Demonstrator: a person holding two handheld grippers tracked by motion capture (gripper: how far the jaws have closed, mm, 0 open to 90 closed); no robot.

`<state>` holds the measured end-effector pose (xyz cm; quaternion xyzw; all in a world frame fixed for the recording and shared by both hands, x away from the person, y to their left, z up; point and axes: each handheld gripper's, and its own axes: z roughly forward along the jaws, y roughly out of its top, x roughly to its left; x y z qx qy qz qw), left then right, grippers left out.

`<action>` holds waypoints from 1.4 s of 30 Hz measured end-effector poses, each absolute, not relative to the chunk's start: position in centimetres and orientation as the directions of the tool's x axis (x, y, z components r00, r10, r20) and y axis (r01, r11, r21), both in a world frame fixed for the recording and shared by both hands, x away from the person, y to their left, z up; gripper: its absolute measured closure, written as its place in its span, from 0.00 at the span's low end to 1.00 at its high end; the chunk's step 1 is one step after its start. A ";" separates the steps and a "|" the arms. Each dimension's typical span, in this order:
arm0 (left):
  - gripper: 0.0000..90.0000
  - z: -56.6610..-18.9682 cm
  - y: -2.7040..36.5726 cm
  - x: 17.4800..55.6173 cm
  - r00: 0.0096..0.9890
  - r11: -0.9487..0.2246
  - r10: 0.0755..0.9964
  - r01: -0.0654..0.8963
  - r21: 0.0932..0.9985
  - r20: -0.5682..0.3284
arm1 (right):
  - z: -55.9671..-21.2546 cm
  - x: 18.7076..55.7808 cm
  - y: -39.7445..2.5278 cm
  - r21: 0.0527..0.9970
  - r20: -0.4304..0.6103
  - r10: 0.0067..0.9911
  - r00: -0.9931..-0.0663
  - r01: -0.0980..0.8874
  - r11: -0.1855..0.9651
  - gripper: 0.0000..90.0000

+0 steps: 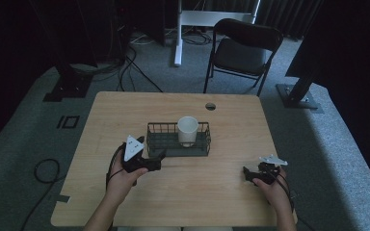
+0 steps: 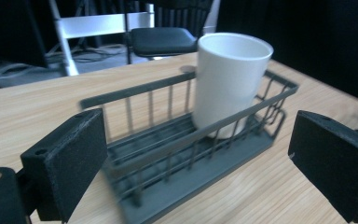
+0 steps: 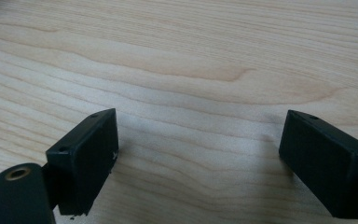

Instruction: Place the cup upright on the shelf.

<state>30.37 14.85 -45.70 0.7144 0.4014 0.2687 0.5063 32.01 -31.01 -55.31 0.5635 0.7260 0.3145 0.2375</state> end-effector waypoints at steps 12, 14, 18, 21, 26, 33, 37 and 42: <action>0.06 -47.0 17.4 28.6 0.493 -0.108 0.867 0.326 0.939 -0.072 | -55.3 32.0 -31.0 0.724 0.009 0.968 -0.252 0.669 0.167 0.13; 0.06 -47.4 17.9 28.5 0.477 -0.096 0.875 0.332 0.939 -0.079 | -55.3 32.0 -31.0 0.724 0.009 0.968 -0.252 0.669 0.167 0.13; 0.06 -48.0 18.7 28.2 0.452 -0.093 0.889 0.341 0.935 -0.076 | -55.3 32.0 -31.0 0.725 0.008 0.967 -0.253 0.668 0.169 0.13; 0.06 -48.5 19.4 28.1 0.432 -0.082 0.898 0.352 0.932 -0.084 | -55.3 32.0 -31.0 0.724 0.009 0.968 -0.252 0.669 0.168 0.13; 0.06 -49.5 20.2 28.0 0.408 -0.088 0.910 0.365 0.927 -0.074 | -55.3 32.0 -31.0 0.725 0.009 0.967 -0.253 0.668 0.168 0.13; 0.06 -50.9 21.7 27.9 0.354 -0.062 0.931 0.400 0.914 -0.091 | -55.3 32.0 -31.0 0.725 0.008 0.967 -0.253 0.668 0.168 0.13; 0.06 -51.6 22.3 28.1 0.329 -0.077 0.941 0.441 0.894 -0.081 | -55.3 32.0 -31.0 0.725 0.008 0.967 -0.253 0.668 0.169 0.13; 0.06 -52.6 23.0 28.4 0.291 -0.079 0.954 0.476 0.876 -0.072 | -55.3 32.0 -31.0 0.725 0.009 0.967 -0.253 0.668 0.168 0.13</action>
